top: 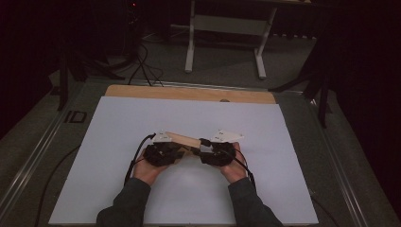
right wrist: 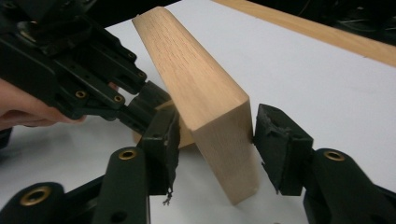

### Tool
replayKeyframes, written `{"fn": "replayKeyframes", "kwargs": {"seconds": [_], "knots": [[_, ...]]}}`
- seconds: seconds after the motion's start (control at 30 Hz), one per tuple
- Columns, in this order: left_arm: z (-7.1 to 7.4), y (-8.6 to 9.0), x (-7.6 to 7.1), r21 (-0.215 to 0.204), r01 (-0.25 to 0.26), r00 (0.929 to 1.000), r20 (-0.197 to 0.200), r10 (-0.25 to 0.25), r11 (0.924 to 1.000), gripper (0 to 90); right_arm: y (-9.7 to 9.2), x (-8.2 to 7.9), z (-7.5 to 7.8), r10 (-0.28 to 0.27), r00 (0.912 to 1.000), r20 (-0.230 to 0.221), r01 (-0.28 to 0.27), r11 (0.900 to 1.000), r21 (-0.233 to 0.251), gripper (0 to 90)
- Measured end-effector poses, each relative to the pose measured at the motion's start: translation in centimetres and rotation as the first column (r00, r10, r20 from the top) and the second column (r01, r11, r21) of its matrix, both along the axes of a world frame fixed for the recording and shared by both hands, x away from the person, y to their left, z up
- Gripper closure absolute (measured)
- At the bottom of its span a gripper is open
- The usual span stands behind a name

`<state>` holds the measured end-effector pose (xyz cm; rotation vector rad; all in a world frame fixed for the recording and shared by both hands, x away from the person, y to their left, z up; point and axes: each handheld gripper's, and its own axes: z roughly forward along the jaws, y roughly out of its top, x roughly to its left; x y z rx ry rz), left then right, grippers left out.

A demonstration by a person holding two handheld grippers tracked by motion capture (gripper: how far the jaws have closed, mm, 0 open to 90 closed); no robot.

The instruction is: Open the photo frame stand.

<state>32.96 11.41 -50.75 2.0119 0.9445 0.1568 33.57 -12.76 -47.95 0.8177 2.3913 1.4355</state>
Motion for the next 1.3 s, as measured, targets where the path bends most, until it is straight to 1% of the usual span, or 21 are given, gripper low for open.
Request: {"fn": "replayKeyframes", "kwargs": {"seconds": [0.07, 0.2, 0.3, 0.33, 0.5, 0.57, 0.67, 0.73, 0.9, 0.97, 1.03, 1.17, 1.27, 1.3], "knots": [[-0.1, 0.1, -0.1, -0.015, -0.002, 0.9999, -0.012, 0.002, 0.9999, 73.1, 0.1, -0.2, 0.0, 0.005, 1.0, -0.003, -0.005, 1.0, -0.001, 48.2], [-0.4, 0.3, -0.2, -0.031, 0.001, 0.9995, -0.033, -0.002, 0.9995, 72.2, 0.1, -0.7, -0.2, 0.011, 0.9999, -0.009, -0.011, 0.9999, -0.007, 46.8], [-0.6, 0.4, -0.3, -0.043, 0.004, 0.9989, -0.047, -0.006, 0.9991, 71.4, 0.1, -1.2, -0.4, 0.02, 0.9998, -0.005, -0.02, 0.9996, -0.017, 46.8], [-0.6, 0.4, -0.3, -0.043, 0.004, 0.9989, -0.047, -0.006, 0.9991, 71.2, 0.1, -1.3, -0.5, 0.02, 0.9998, -0.007, -0.02, 0.9997, -0.015, 46.7], [-0.8, 0.6, -0.4, -0.069, -0.007, 0.9982, -0.059, 0.002, 0.9976, 70.5, 0.1, -1.4, -0.8, 0.013, 0.9999, -0.011, -0.013, 0.9999, -0.006, 47.0], [-0.8, 0.6, -0.5, -0.069, -0.006, 0.9984, -0.057, 0.002, 0.9976, 70.0, 0.0, -1.4, -0.9, 0.01, 0.9999, -0.013, -0.01, 0.9999, -0.002, 47.6], [-0.9, 0.7, -0.6, -0.074, -0.004, 0.9984, -0.056, 0.0, 0.9972, 66.8, -0.1, -1.4, -1.2, 0.006, 0.9998, -0.017, -0.007, 1.0, -0.002, 48.1], [-0.9, 0.6, -0.7, -0.072, -0.008, 0.9987, -0.05, 0.004, 0.9974, 64.4, -0.1, -1.4, -1.3, 0.008, 0.9998, -0.017, -0.008, 0.9999, -0.009, 48.1], [-0.9, 0.6, -1.2, -0.039, 0.0, 0.9997, -0.023, -0.001, 0.9992, 61.3, -0.1, -1.4, -1.3, 0.01, 0.9998, -0.015, -0.01, 0.9999, -0.01, 47.4], [-0.9, 0.8, -1.3, -0.042, 0.0, 0.9998, -0.017, -0.001, 0.9991, 60.3, 0.0, -1.4, -1.4, 0.011, 0.9999, -0.01, -0.011, 0.9998, -0.018, 46.6], [-0.9, 0.9, -1.3, -0.054, -0.007, 0.9998, -0.019, 0.006, 0.9985, 59.7, 0.1, -1.4, -1.4, 0.01, 0.9999, -0.008, -0.01, 0.9997, -0.02, 46.0], [-0.9, 1.2, -1.5, -0.061, -0.02, 0.9998, -0.003, 0.02, 0.9979, 58.6, 0.0, -1.4, -1.4, 0.008, 1.0, -0.002, -0.008, 0.9996, -0.027, 45.5], [-0.9, 1.6, -1.9, -0.042, -0.046, 0.9984, 0.03, 0.048, 0.998, 58.5, -0.1, -1.6, -1.2, 0.008, 1.0, 0.005, -0.008, 0.9995, -0.029, 44.7], [-0.9, 1.7, -1.8, -0.043, -0.051, 0.9982, 0.029, 0.052, 0.9978, 58.5, -0.1, -1.6, -1.2, 0.007, 1.0, 0.006, -0.007, 0.9997, -0.025, 44.7]]}}
